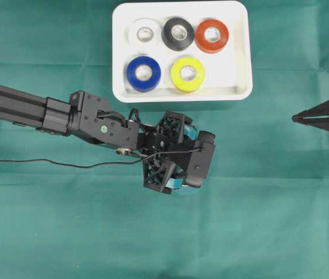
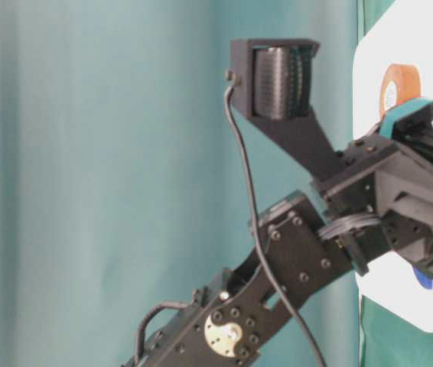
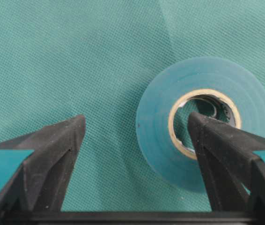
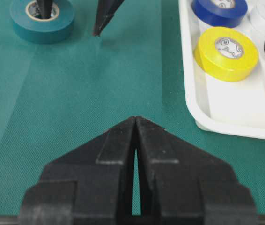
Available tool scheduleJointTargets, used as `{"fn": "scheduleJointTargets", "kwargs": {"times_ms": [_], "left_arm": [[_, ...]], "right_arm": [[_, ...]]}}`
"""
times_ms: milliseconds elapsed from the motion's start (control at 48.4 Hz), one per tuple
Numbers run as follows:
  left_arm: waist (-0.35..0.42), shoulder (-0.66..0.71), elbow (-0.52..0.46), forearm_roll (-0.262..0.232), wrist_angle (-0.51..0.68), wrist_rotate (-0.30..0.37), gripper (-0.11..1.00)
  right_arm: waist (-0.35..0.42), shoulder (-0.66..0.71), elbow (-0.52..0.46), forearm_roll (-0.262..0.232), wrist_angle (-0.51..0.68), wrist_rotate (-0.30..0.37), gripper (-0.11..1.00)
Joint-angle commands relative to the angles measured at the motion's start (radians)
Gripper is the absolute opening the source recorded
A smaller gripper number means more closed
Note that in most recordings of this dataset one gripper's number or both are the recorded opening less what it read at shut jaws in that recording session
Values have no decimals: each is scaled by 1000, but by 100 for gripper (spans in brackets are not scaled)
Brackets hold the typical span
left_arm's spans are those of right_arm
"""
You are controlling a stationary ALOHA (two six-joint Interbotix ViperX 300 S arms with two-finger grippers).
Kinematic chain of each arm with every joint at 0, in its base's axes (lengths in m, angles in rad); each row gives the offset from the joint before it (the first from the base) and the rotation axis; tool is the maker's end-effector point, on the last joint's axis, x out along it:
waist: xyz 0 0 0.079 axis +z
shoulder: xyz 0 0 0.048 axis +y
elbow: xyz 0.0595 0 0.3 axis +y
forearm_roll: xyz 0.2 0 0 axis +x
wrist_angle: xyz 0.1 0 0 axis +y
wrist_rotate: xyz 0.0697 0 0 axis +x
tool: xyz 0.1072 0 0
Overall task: Put the tape into the white case with the left arm.
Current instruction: 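Insert the left gripper into the teal roll's hole and close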
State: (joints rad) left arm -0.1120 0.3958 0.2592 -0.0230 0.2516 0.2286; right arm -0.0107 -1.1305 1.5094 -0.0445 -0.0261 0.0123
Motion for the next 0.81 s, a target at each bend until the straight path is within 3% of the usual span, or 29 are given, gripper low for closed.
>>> {"fn": "scheduleJointTargets", "kwargs": {"times_ms": [0,103,269,310,641,785], "left_arm": [[3,-12,-26,3,-6,2,90],[3,-9,-25,3,-6,3,78],[2,-17,-21,2,0,3,30],[0,-21,-20,2,0,3,23],[11,-101,-18,3,8,9,24],[44,-138,-18,3,9,55,24]], "right_arm": [[-2,11,-11,-2,-11,2,-9],[0,11,-11,-2,-11,2,-9],[0,12,-11,-2,-11,2,-9],[-2,11,-11,-2,-11,2,-9],[-2,11,-11,-2,-11,2,-9],[0,12,-11,-2,-11,2,-9]]}}
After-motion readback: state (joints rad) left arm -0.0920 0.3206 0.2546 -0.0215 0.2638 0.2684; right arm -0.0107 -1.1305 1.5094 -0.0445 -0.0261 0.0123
